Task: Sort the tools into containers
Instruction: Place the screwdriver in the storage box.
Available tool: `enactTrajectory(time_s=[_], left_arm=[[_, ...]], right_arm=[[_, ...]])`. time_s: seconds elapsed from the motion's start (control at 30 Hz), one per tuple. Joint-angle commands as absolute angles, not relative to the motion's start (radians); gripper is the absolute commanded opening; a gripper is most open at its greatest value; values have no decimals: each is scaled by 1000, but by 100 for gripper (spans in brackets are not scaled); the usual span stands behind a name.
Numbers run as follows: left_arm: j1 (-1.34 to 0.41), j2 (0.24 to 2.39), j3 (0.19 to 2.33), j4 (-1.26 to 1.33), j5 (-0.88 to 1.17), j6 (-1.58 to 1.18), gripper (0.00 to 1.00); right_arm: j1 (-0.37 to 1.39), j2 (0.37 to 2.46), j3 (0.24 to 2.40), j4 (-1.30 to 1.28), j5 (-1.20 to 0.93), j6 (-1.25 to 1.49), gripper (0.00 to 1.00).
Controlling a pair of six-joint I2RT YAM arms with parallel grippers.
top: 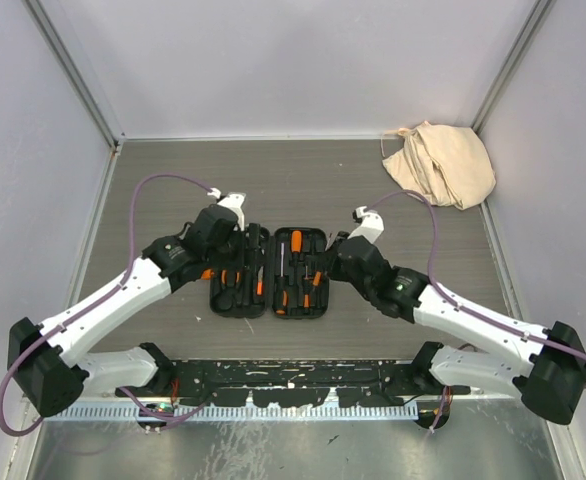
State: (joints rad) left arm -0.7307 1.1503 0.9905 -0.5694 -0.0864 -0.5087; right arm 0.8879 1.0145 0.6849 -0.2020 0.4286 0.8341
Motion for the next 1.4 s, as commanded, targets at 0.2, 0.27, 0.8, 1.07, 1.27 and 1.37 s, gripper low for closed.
enactTrajectory(time_s=[0.2,0.27,0.8,1.07,1.27,1.37], left_arm=[[-729,1154,1015,-631,-167,-544,68],[-730,1152,1010,-632,-175,-552,68],[-729,1136,992,-661,-192,-575,73],[-730,1138,980,-654,-171,-578,72],[-729,1146,983,-649,-162,-577,72],[-729,1153,985,-646,-156,-577,71]], right_arm=[[885,1209,889,-439,409,598,14],[885,1233,897,-437,397,607,14],[868,1399,925,-390,317,639,16],[858,1436,914,-374,304,651,16],[850,1462,905,-362,296,663,16],[848,1468,898,-363,303,666,16]])
